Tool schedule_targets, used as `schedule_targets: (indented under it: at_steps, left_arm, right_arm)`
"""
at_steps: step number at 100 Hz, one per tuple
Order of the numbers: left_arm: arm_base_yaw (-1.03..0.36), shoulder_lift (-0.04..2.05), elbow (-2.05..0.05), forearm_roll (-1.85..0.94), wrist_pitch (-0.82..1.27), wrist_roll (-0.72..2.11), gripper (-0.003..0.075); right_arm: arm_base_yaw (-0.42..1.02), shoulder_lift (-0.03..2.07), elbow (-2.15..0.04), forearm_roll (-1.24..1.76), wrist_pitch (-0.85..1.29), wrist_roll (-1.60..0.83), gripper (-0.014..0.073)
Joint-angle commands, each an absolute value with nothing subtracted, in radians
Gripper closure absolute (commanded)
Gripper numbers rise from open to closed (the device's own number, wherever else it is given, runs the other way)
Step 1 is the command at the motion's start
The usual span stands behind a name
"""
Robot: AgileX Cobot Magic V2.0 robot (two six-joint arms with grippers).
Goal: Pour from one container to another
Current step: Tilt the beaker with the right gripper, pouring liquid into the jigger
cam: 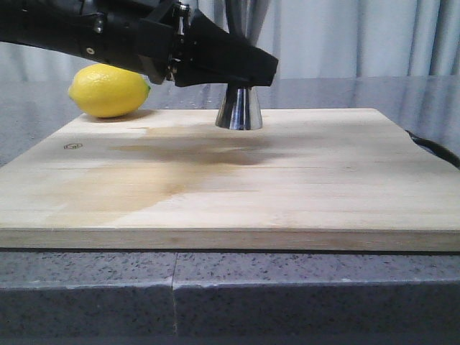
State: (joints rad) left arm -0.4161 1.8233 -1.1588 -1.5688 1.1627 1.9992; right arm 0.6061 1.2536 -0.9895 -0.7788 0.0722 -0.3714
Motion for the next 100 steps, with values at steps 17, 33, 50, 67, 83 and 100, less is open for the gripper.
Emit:
schedule_targets:
  at_steps: [17, 33, 50, 67, 83, 100]
  left_arm:
    - [-0.423, 1.768, -1.188, -1.641, 1.268, 1.993, 0.0739]
    - [-0.423, 1.768, -1.188, -1.641, 1.268, 1.993, 0.0739]
    - [-0.423, 1.768, -1.188, -1.641, 1.268, 1.993, 0.0739]
    - [-0.423, 1.768, -1.188, -1.641, 1.268, 1.993, 0.0739]
    - [-0.423, 1.768, -1.188, -1.641, 1.268, 1.993, 0.0739]
    - [-0.423, 1.768, -1.188, -1.641, 1.268, 1.993, 0.0739]
  right_arm:
    - [0.606, 1.221, -1.029, -0.826, 0.007, -0.376, 0.0388]
    - [0.606, 1.221, -1.029, -0.846, 0.007, -0.376, 0.0388]
    - [0.606, 1.221, -1.029, -0.854, 0.007, -0.376, 0.0388]
    - [0.606, 1.221, -1.029, -0.882, 0.007, -0.376, 0.0388]
    - [0.606, 1.221, -1.029, -0.905, 0.007, -0.376, 0.0388]
    - [0.606, 1.221, -1.029, -0.934, 0.007, -0.376, 0.0388]
